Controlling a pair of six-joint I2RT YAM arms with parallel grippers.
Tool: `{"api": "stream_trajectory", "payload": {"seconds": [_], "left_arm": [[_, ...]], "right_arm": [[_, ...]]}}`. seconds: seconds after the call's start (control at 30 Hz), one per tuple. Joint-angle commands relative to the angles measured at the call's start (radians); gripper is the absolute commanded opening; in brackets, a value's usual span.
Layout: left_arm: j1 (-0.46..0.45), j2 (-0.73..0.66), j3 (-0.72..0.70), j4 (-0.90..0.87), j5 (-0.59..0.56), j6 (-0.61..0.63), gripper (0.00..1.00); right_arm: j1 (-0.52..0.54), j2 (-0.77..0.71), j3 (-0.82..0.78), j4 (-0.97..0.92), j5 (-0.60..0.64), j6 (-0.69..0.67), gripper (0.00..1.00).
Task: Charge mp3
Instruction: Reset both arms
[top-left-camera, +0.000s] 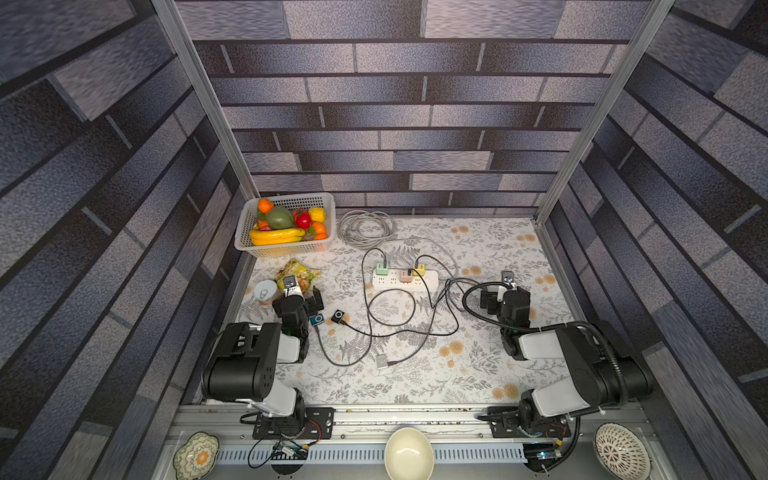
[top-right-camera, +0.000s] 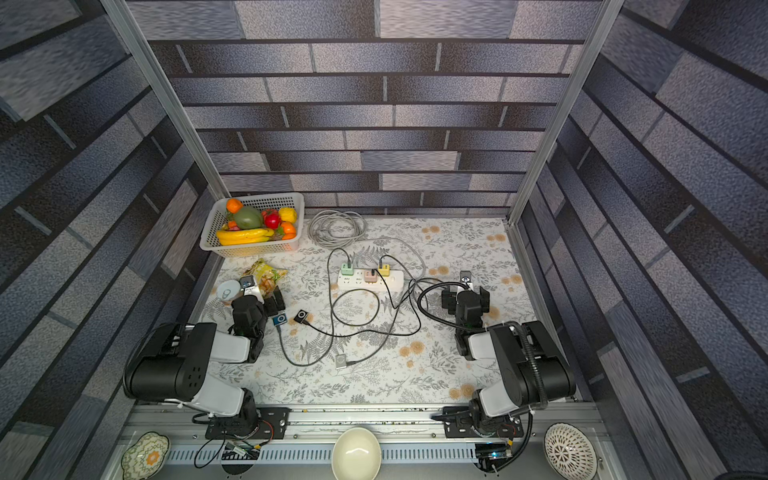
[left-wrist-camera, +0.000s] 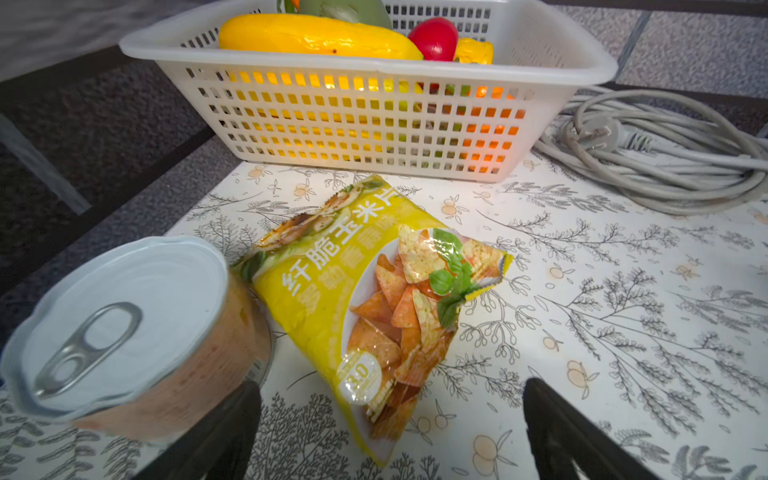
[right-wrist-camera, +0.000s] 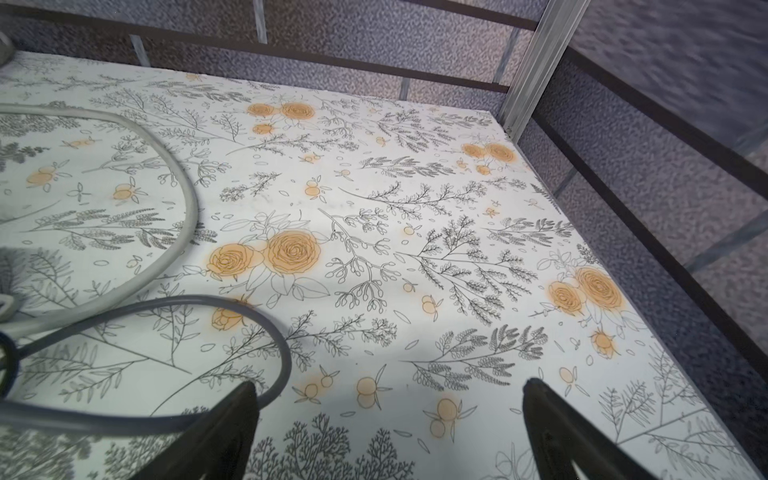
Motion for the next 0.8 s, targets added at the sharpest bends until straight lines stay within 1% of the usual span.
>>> {"api": "stream_trajectory", "payload": {"seconds": [0.0, 0.03, 0.1, 0.13, 0.2, 0.23, 0.3, 0.43, 0.53, 0.77], "left_arm": [[0.011, -0.012, 0.086, -0.031, 0.047, 0.033, 1.0], [0.025, -0.024, 0.095, -0.074, 0.061, 0.014, 1.0], [0.052, 0.003, 0.073, 0.014, 0.093, 0.0, 1.0], [0.059, -0.002, 0.075, 0.004, 0.103, -0.008, 1.0], [0.062, -0.018, 0.098, -0.071, 0.109, -0.011, 1.0], [0.062, -0.013, 0.102, -0.07, 0.113, -0.009, 1.0], [0.063, -0.002, 0.099, -0.047, 0.112, -0.01, 1.0], [0.065, -0.007, 0.117, -0.087, 0.114, -0.014, 1.0], [0.07, -0.01, 0.15, -0.156, 0.106, -0.022, 1.0], [0.068, -0.007, 0.147, -0.148, 0.105, -0.022, 1.0]], "right_arm": [[-0.053, 0.033, 0.06, 0.031, -0.024, 0.072, 1.0], [-0.065, 0.068, 0.047, 0.108, -0.028, 0.075, 1.0], [-0.065, 0.041, 0.049, 0.057, -0.025, 0.082, 1.0], [-0.064, 0.057, 0.05, 0.083, -0.01, 0.084, 1.0], [-0.065, 0.045, 0.049, 0.064, -0.006, 0.088, 1.0], [-0.064, 0.048, 0.045, 0.082, -0.005, 0.086, 1.0], [-0.065, 0.052, 0.045, 0.082, -0.022, 0.077, 1.0], [-0.06, 0.056, 0.046, 0.09, -0.014, 0.071, 1.0], [-0.045, 0.061, 0.048, 0.094, 0.006, 0.06, 1.0], [-0.048, 0.057, 0.049, 0.084, 0.005, 0.069, 1.0]]}}
